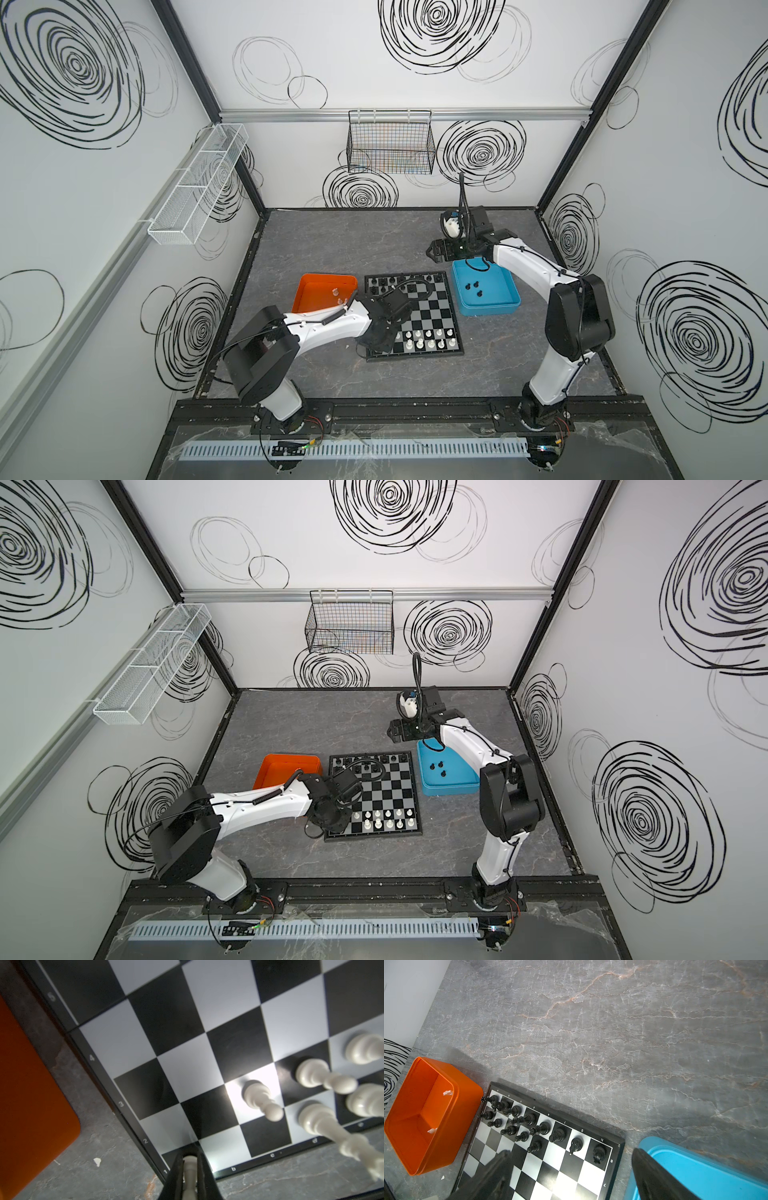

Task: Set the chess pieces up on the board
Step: 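Lower the white pawn onto the empty square at the white row's end, then open left gripper and return it over orange tray while right gripper moves over blue tray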

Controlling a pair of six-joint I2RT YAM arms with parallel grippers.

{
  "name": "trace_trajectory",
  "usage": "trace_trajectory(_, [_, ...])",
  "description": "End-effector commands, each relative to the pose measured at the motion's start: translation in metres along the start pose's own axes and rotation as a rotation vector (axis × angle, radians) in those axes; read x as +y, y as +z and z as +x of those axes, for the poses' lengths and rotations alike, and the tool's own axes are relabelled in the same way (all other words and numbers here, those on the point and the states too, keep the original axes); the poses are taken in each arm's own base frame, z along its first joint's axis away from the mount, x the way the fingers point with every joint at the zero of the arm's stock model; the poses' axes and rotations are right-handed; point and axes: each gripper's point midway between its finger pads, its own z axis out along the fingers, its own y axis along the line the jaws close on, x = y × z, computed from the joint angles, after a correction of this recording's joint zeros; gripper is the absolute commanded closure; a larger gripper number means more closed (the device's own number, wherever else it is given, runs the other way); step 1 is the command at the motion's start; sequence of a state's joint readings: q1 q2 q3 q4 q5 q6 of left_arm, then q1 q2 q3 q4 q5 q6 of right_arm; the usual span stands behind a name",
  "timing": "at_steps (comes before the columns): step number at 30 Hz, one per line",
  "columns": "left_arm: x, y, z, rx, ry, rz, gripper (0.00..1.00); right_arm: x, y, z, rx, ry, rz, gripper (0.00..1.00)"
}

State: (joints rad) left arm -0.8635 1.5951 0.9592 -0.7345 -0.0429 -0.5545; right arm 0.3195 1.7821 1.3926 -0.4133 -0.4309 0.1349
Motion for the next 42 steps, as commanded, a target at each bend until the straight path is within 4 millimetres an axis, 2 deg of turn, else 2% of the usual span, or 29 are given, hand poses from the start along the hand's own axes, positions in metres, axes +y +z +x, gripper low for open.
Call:
trace_trajectory(1, [0.007,0.006,0.005,0.023,-0.018,-0.030,0.85,0.001,-0.005,-0.004,-0.022,-0.007,-0.003,0.07])
trace_trajectory(28, [0.008,0.004,0.000,0.006,-0.028,-0.032,0.73,0.001,-0.005,-0.004,-0.022,-0.008,-0.005,0.07])
trace_trajectory(33, [0.006,-0.007,-0.010,-0.019,-0.028,-0.025,0.66,0.001,-0.007,-0.006,-0.028,-0.009,-0.004,0.07])
trace_trajectory(42, [0.007,-0.042,-0.039,-0.098,-0.038,-0.005,0.58,0.000,-0.015,-0.012,-0.037,-0.009,0.025,0.07])
